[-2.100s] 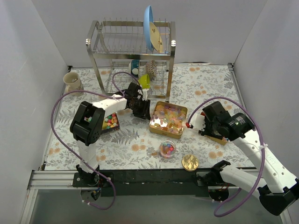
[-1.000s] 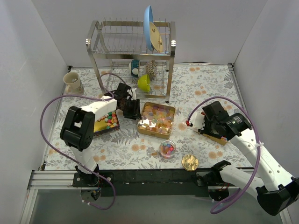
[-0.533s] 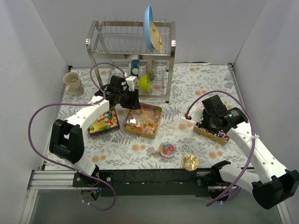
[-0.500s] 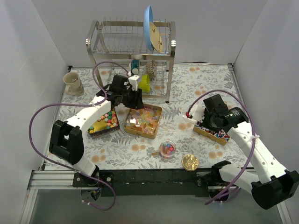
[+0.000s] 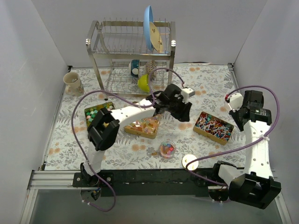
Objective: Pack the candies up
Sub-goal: Move the storage box to the center of the board, then adjust the storage box at the center of the board.
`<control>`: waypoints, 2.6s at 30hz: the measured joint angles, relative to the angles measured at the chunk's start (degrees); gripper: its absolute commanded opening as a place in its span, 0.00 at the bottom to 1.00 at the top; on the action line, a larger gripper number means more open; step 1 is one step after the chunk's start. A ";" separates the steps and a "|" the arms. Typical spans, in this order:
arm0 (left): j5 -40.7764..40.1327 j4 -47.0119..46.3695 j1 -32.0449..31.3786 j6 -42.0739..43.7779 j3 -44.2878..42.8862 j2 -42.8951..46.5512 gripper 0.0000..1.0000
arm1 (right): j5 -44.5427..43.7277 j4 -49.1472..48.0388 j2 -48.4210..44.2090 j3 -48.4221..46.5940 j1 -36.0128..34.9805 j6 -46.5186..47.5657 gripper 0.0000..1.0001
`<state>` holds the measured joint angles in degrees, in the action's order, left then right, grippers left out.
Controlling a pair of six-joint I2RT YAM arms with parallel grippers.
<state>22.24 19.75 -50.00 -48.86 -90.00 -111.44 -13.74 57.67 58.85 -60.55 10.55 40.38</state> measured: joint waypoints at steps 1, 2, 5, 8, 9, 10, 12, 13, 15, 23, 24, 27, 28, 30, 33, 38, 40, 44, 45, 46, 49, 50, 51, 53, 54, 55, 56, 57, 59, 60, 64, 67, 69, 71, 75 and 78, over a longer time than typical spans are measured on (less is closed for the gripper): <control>-0.70 -0.24 -1.70 -0.57 -3.06 -3.08 0.43 | 0.24 -0.02 0.15 -0.31 1.60 -0.02 0.01; -1.53 -0.61 -3.32 -1.18 -5.92 -5.99 0.43 | 0.44 -0.02 0.28 -0.55 2.78 0.00 0.01; -4.33 -1.42 -6.95 -2.67 -11.91 -12.31 0.44 | 0.68 0.04 0.35 -0.96 5.44 0.22 0.01; -7.30 -2.23 -9.46 -4.09 -15.10 -16.61 0.45 | 1.05 0.50 0.17 -1.20 5.62 0.55 0.01; -8.44 -2.27 -9.86 -4.39 -15.96 -17.59 0.46 | 1.22 0.74 0.02 -1.22 5.62 0.72 0.01; -9.64 -2.34 -10.12 -4.55 -16.68 -18.53 0.47 | 1.46 1.07 -0.13 -1.31 5.60 0.92 0.01; -12.22 -2.54 -10.32 -4.98 -17.79 -20.06 0.47 | 1.60 1.60 -0.52 -1.44 5.62 1.49 0.01; -13.60 -2.95 -10.40 -5.16 -18.34 -20.57 0.47 | 1.70 1.84 -0.70 -1.53 5.62 1.70 0.01; -16.06 -3.50 -10.47 -5.46 -18.71 -21.22 0.47 | 1.99 2.21 -0.96 -1.60 5.62 1.88 0.01; -20.44 -4.24 -9.73 -6.32 -16.81 -21.24 0.48 | 3.69 2.40 -0.17 -1.60 5.62 1.81 0.01; -20.52 -4.72 -9.62 -6.36 -15.72 -20.90 0.48 | 3.98 2.40 0.20 -1.60 5.62 1.81 0.01; -20.98 -4.92 -8.98 -6.54 -10.75 -18.67 0.49 | 5.33 2.43 1.36 -1.60 5.62 1.92 0.01; -21.03 -4.87 -8.63 -6.56 -8.70 -17.64 0.49 | 5.92 2.47 1.73 -1.60 5.62 2.08 0.01; -21.05 -4.76 -7.78 -6.69 -4.72 -15.30 0.49 | 7.67 2.78 2.75 -1.62 5.62 3.48 0.01; -20.76 -3.87 -6.38 -7.10 1.79 -10.58 0.48 | 10.29 3.67 4.24 -1.73 5.53 7.32 0.01; -17.88 -2.19 -4.94 -7.41 8.70 -3.52 0.49 | 12.02 5.22 4.50 -2.03 2.36 16.55 0.01; -16.87 -2.23 -5.05 -6.75 8.66 -1.40 0.50 | 12.24 6.40 4.50 -2.03 -1.53 20.57 0.01; -16.81 -2.29 -4.83 -4.31 7.45 2.73 0.42 | 12.68 9.09 4.22 -2.03 -9.86 26.77 0.01; -16.59 -2.21 -4.24 -3.87 7.43 4.02 0.32 | 12.66 10.01 4.07 -2.05 -12.41 28.39 0.01; -16.20 -2.01 -3.41 -3.74 7.45 4.87 0.24 | 12.61 10.67 4.00 -2.12 -13.88 29.38 0.01; -15.30 -2.21 2.36 -3.28 9.57 8.39 0.00 | 12.04 13.53 4.66 -3.39 -17.62 31.74 0.01; -15.32 -2.34 4.94 -3.19 11.04 9.64 0.00 | 11.50 14.34 5.38 -4.22 -18.51 32.11 0.01; -15.41 -2.36 7.26 -2.97 12.72 10.78 0.00 | 10.75 14.84 6.19 -5.07 -19.50 32.35 0.01; -15.67 -2.19 11.93 -2.93 16.17 12.39 0.00 | 8.57 15.02 8.24 -6.71 -21.66 32.96 0.01; -15.69 -2.23 13.20 -2.95 17.62 12.83 0.00 | 7.54 15.10 9.11 -7.28 -22.53 33.16 0.01; -15.78 -2.40 14.21 -2.95 19.45 13.29 0.00 | 6.34 15.10 10.14 -7.89 -23.58 33.24 0.01; -15.54 -2.34 14.53 -2.95 21.14 13.57 0.00 | 5.03 15.17 11.08 -8.41 -24.50 33.31 0.01; -15.10 -2.38 14.43 -3.02 22.64 13.66 0.00 | 3.67 15.34 12.02 -9.03 -25.49 33.31 0.01; -13.92 -2.60 13.53 -3.28 25.24 13.60 0.00 | 1.03 15.50 13.81 -9.94 -27.21 33.29 0.01; -13.38 -2.64 13.11 -3.48 26.25 13.51 0.00 | -0.37 15.54 14.62 -10.34 -28.06 33.22 0.01; -11.23 -3.89 11.96 -4.20 27.26 12.28 0.00 | -5.86 15.72 17.92 -12.17 -31.15 32.35 0.01; -10.16 -5.35 11.58 -4.76 26.97 10.71 0.00 | -9.77 15.72 19.80 -13.11 -33.46 30.82 0.01; -9.53 -5.66 11.34 -5.20 25.55 8.81 0.00 | -12.20 15.78 20.94 -13.22 -34.99 29.81 0.01; -8.94 -6.29 10.78 -5.60 23.78 6.58 0.00 | -14.23 15.78 22.45 -13.29 -36.44 28.72 0.01; -7.89 -6.69 9.38 -6.29 21.18 3.69 0.00 | -18.23 15.76 25.38 -13.29 -38.97 27.12 0.01; -7.72 -6.73 8.90 -7.08 20.81 3.50 0.00 | -21.31 15.78 27.17 -13.29 -40.57 26.29 0.01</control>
<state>14.52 13.02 -41.10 -55.94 -69.19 -107.94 -35.05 73.45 86.02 -73.84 -30.02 66.67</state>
